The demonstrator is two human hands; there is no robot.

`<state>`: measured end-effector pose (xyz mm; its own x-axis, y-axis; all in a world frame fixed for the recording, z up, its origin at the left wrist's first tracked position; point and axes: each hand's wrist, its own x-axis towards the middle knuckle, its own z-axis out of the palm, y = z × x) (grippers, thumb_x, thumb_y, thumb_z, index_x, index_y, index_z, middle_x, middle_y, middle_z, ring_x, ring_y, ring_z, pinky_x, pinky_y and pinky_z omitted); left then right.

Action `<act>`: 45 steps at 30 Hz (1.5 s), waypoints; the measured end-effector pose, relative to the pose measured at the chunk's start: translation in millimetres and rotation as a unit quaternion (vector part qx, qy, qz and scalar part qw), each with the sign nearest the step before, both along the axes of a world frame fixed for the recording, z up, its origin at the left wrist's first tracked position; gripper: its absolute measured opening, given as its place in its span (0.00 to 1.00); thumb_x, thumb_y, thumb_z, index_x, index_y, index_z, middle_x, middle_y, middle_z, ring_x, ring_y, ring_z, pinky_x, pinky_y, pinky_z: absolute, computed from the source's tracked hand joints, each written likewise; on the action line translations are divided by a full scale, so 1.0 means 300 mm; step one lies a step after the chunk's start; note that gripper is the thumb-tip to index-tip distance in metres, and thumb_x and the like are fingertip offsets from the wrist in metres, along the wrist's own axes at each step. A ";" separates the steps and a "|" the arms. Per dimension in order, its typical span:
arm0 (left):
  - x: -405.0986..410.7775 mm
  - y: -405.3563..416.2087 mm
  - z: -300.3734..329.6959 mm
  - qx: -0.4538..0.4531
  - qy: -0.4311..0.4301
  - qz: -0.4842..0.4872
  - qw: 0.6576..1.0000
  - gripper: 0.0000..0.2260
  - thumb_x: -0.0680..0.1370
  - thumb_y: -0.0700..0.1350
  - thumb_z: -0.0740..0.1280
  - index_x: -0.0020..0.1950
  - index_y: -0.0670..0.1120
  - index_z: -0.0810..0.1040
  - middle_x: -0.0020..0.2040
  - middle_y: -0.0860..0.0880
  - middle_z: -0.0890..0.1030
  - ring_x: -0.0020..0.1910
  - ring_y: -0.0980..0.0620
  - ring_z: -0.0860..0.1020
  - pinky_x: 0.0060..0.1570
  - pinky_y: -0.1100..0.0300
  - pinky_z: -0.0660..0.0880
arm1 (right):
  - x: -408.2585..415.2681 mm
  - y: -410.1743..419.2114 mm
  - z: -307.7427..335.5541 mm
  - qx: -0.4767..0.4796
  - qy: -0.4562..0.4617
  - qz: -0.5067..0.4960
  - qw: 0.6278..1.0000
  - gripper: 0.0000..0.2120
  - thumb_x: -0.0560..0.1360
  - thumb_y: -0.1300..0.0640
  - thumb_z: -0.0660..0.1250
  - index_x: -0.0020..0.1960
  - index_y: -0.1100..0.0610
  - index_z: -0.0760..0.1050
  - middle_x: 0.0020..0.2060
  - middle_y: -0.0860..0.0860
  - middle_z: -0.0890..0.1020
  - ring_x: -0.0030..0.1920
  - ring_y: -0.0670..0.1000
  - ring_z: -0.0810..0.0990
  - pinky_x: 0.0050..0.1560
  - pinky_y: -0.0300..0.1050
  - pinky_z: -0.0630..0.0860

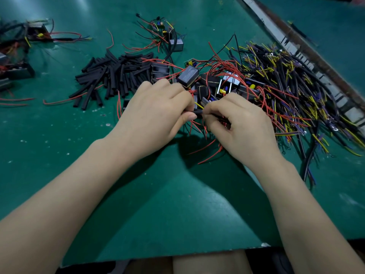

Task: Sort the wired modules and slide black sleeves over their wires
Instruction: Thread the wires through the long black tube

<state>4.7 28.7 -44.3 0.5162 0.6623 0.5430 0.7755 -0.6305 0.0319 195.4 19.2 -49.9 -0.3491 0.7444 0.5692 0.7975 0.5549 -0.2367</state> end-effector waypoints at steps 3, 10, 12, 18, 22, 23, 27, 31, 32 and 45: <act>0.007 -0.003 -0.006 -0.010 0.002 0.009 1.000 0.10 0.78 0.50 0.64 0.47 0.44 0.77 0.42 0.46 0.78 0.45 0.42 0.74 0.40 0.54 0.59 | -0.009 -0.003 0.001 0.014 -0.030 -0.015 0.999 0.05 0.74 0.59 0.66 0.45 0.55 0.81 0.39 0.52 0.79 0.37 0.59 0.77 0.32 0.46 0.70; 0.012 0.001 -0.015 -0.029 -0.061 0.033 0.997 0.11 0.77 0.51 0.63 0.50 0.46 0.81 0.40 0.48 0.80 0.42 0.44 0.71 0.38 0.52 0.66 | -0.002 0.001 -0.004 -0.001 0.026 0.023 0.999 0.06 0.75 0.61 0.67 0.49 0.58 0.82 0.41 0.54 0.80 0.40 0.59 0.79 0.38 0.55 0.75; 0.007 0.004 -0.015 -0.044 -0.071 0.026 0.996 0.11 0.78 0.51 0.63 0.51 0.47 0.81 0.40 0.48 0.79 0.40 0.48 0.66 0.38 0.50 0.69 | 0.006 0.006 -0.005 -0.018 0.038 0.043 0.998 0.06 0.76 0.60 0.67 0.50 0.59 0.81 0.42 0.54 0.80 0.41 0.58 0.78 0.40 0.56 0.75; -0.002 0.011 -0.005 -0.078 -0.045 -0.041 0.995 0.10 0.79 0.49 0.63 0.51 0.46 0.81 0.40 0.48 0.78 0.40 0.49 0.65 0.41 0.45 0.72 | 0.032 0.029 -0.007 -0.035 0.018 0.081 0.996 0.08 0.78 0.58 0.65 0.49 0.61 0.80 0.41 0.55 0.79 0.41 0.58 0.77 0.40 0.56 0.74; 0.001 0.003 0.001 -0.056 -0.042 -0.045 0.997 0.10 0.78 0.50 0.63 0.49 0.46 0.82 0.39 0.48 0.78 0.40 0.45 0.71 0.39 0.49 0.70 | 0.023 0.026 -0.010 -0.040 0.028 0.086 0.995 0.08 0.76 0.57 0.68 0.50 0.60 0.80 0.42 0.53 0.80 0.43 0.55 0.78 0.43 0.56 0.75; 0.002 0.000 0.004 -0.048 -0.048 -0.035 0.997 0.10 0.77 0.50 0.63 0.47 0.47 0.81 0.38 0.50 0.78 0.40 0.46 0.71 0.38 0.52 0.66 | 0.024 0.024 -0.008 -0.055 0.037 0.085 0.994 0.09 0.75 0.56 0.69 0.52 0.59 0.80 0.42 0.51 0.80 0.43 0.52 0.77 0.44 0.54 0.75; -0.004 0.002 0.008 -0.064 -0.072 0.005 0.995 0.11 0.75 0.53 0.61 0.44 0.49 0.80 0.38 0.55 0.76 0.42 0.48 0.71 0.41 0.56 0.58 | 0.045 0.027 0.007 -0.127 0.073 0.068 0.987 0.16 0.71 0.49 0.72 0.56 0.55 0.78 0.39 0.41 0.77 0.38 0.45 0.72 0.43 0.46 0.72; -0.015 0.009 0.008 -0.088 -0.070 0.016 0.994 0.10 0.75 0.54 0.62 0.46 0.51 0.81 0.40 0.57 0.78 0.45 0.48 0.72 0.45 0.56 0.57 | 0.057 0.028 0.012 -0.104 0.052 0.070 0.991 0.10 0.74 0.51 0.69 0.49 0.57 0.81 0.38 0.45 0.77 0.41 0.46 0.75 0.45 0.47 0.73; -0.017 0.010 0.010 -0.092 -0.068 0.010 0.993 0.11 0.75 0.54 0.62 0.46 0.51 0.81 0.40 0.56 0.78 0.45 0.49 0.71 0.45 0.56 0.57 | 0.056 0.027 0.011 -0.089 0.042 0.069 0.993 0.10 0.75 0.52 0.68 0.50 0.58 0.81 0.39 0.47 0.78 0.42 0.49 0.75 0.45 0.50 0.73; -0.012 -0.009 0.028 -0.043 0.001 -0.018 0.999 0.13 0.78 0.54 0.59 0.46 0.46 0.78 0.40 0.52 0.79 0.43 0.46 0.73 0.44 0.54 0.59 | 0.032 0.012 -0.001 0.031 -0.018 0.054 0.998 0.06 0.76 0.56 0.68 0.48 0.58 0.81 0.43 0.53 0.81 0.45 0.58 0.77 0.41 0.53 0.68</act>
<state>1.1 26.0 -36.0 0.5412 0.6881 0.4834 0.7532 -0.6523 0.0854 205.1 22.8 -50.4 -0.4465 0.6647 0.5989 0.7396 0.6509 -0.1711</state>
